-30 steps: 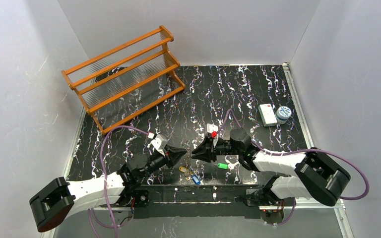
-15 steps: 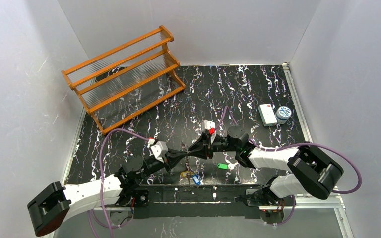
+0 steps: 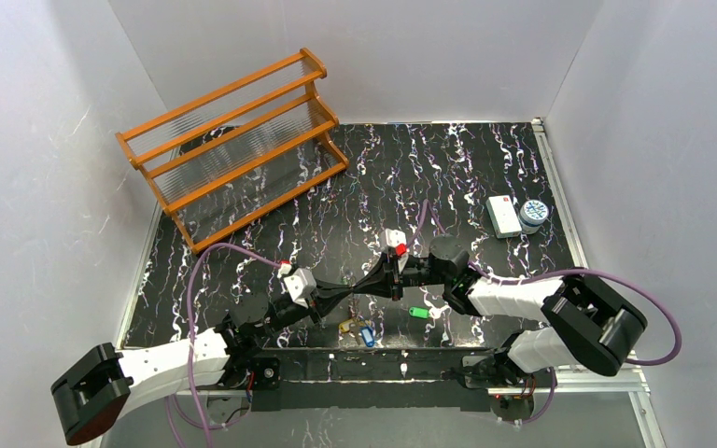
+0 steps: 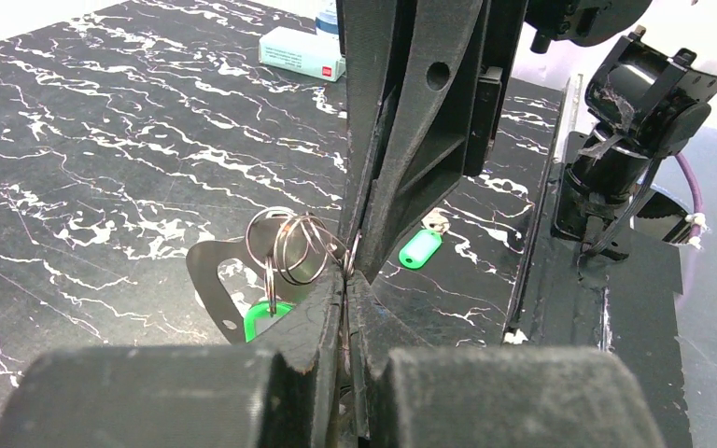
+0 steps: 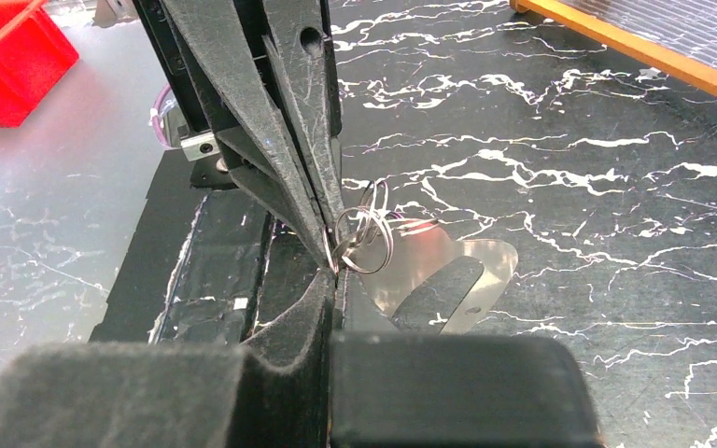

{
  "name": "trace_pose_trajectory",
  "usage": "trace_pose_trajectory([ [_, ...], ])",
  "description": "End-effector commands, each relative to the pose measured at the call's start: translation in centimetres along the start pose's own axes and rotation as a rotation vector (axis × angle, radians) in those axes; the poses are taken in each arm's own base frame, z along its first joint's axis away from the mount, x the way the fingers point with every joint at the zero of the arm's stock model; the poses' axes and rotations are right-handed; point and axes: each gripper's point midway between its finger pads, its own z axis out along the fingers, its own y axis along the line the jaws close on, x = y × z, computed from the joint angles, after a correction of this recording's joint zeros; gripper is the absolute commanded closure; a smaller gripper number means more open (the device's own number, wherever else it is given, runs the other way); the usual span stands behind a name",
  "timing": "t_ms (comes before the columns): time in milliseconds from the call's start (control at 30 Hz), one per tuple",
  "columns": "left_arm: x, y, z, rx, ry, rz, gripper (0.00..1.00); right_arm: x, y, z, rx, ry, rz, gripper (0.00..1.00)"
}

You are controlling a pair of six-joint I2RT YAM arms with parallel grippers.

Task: Put the keys on the keyring

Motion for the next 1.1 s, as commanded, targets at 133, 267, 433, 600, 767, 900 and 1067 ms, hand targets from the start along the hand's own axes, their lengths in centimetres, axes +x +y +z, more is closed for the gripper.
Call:
trace_pose_trajectory([
  [133,-0.3,-0.2,-0.5,0.011,-0.035,0.013,0.81,-2.1,0.0,-0.2,0.015,-0.011,-0.082,0.99],
  [267,-0.6,-0.3,-0.6,0.011,-0.042,0.017,0.62,-2.1,-0.7,-0.5,0.058,0.048,-0.068,0.99],
  [433,-0.4,0.2,-0.9,-0.011,-0.011,0.058,0.55,-1.7,-0.9,-0.9,0.071,0.124,-0.067,0.99],
  [600,-1.3,0.7,-0.7,-0.012,0.057,0.171,0.55,-1.5,-0.8,-1.3,0.07,0.151,-0.087,0.99],
  [767,-0.7,0.3,-1.0,0.04,0.159,0.25,0.57,-1.7,-0.2,-1.6,0.046,0.117,-0.165,0.99],
  [900,-0.5,-0.8,-0.8,0.12,0.193,0.28,0.59,-1.9,0.2,-2.0,0.042,0.077,-0.227,0.99],
  [1067,-0.4,-2.1,-0.4,0.21,0.2,0.292,0.62,-1.6,0.4,-1.9,0.023,0.092,-0.234,0.99],
])
